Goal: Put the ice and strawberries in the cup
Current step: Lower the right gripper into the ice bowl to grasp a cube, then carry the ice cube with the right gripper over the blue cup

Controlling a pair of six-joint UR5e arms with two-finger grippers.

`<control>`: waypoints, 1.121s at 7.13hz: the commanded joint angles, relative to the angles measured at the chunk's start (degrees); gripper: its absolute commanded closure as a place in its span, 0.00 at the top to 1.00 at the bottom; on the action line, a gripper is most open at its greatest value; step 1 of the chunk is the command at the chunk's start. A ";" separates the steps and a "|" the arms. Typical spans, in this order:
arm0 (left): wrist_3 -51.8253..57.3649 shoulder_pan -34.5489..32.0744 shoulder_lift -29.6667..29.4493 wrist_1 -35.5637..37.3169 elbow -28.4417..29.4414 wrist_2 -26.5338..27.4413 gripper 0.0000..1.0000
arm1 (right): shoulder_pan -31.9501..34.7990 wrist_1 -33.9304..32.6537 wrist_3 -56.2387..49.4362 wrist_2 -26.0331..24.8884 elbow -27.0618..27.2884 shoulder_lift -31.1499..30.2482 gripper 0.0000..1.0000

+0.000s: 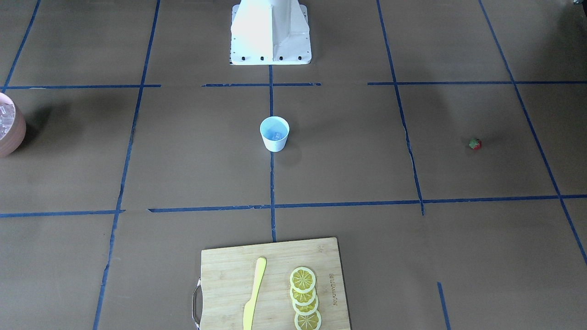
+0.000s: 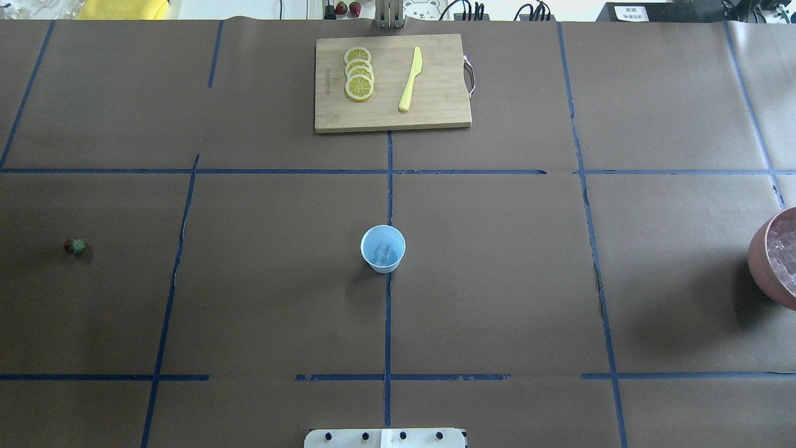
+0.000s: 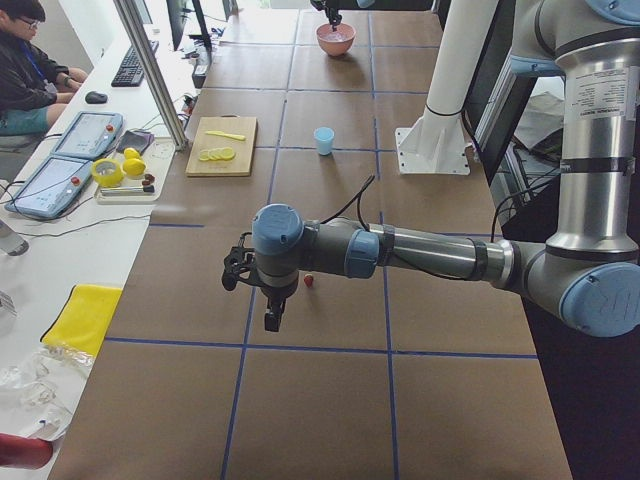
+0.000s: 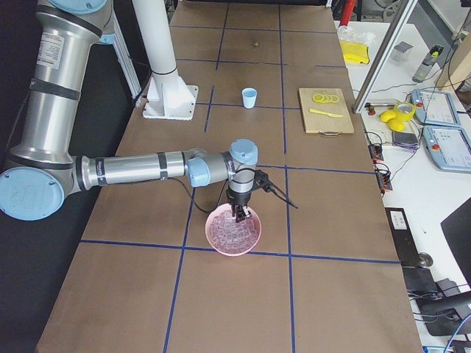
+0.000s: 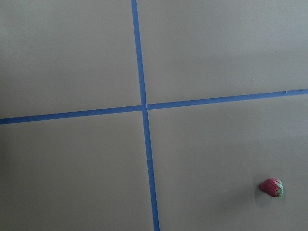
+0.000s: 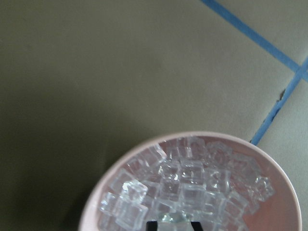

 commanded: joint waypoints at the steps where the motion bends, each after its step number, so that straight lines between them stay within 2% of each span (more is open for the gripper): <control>1: 0.00 0.09 0.01 0.01 0.07 -0.02 1.00 | 0.03 -13.04 3.39 3.24 4.02 10.57 0.00; 3: 0.00 0.09 -0.08 -0.07 0.15 0.07 1.00 | -3.98 -16.33 16.01 5.09 3.58 20.26 0.00; 5: 0.18 0.26 -0.17 -0.25 0.51 0.68 1.00 | -11.62 -16.42 28.22 4.58 2.53 27.90 0.00; 8: 0.26 0.44 -0.25 -0.25 1.30 0.77 1.00 | -22.17 -16.42 49.50 1.08 -4.22 43.81 0.00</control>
